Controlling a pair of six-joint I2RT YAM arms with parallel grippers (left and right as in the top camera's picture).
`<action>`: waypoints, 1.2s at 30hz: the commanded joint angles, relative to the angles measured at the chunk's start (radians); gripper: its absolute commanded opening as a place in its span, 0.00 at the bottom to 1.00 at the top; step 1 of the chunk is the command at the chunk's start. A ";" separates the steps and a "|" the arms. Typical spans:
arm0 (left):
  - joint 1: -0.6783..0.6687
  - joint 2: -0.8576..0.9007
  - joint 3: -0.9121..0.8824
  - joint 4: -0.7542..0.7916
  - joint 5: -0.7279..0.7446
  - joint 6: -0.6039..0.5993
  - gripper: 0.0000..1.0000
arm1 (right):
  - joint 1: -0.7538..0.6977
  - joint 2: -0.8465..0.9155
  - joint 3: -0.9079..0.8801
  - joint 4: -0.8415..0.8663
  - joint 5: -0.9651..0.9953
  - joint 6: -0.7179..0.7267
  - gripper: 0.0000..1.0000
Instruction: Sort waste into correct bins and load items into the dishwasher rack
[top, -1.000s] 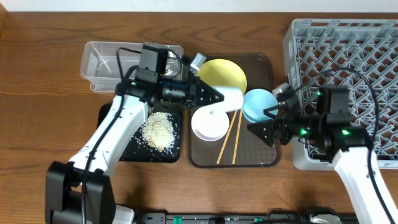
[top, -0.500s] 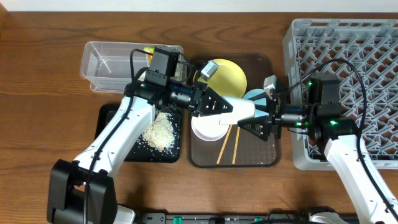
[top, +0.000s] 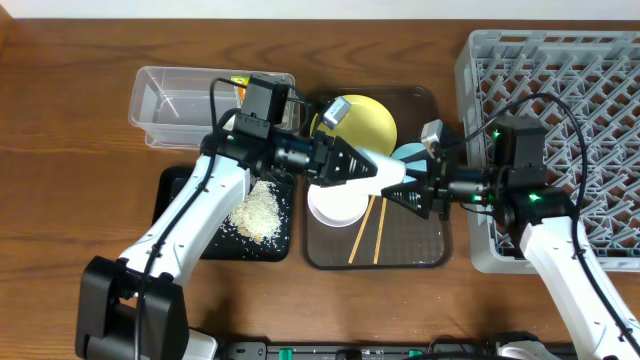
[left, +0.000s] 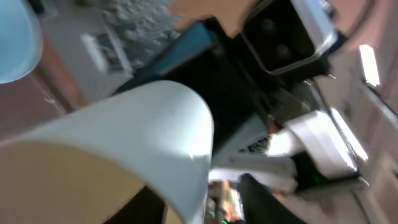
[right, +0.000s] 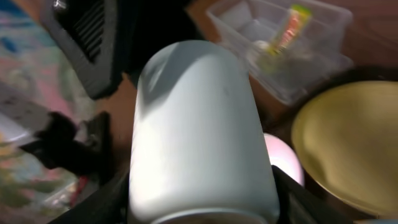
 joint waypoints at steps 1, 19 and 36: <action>0.005 0.000 0.001 -0.048 -0.277 0.028 0.52 | 0.006 -0.003 0.018 -0.015 0.313 0.074 0.49; 0.146 -0.209 0.001 -0.491 -1.168 0.229 0.59 | -0.260 -0.097 0.359 -0.684 1.126 0.316 0.13; 0.145 -0.222 0.001 -0.497 -1.181 0.229 0.60 | -0.440 0.142 0.359 -0.767 1.194 0.368 0.11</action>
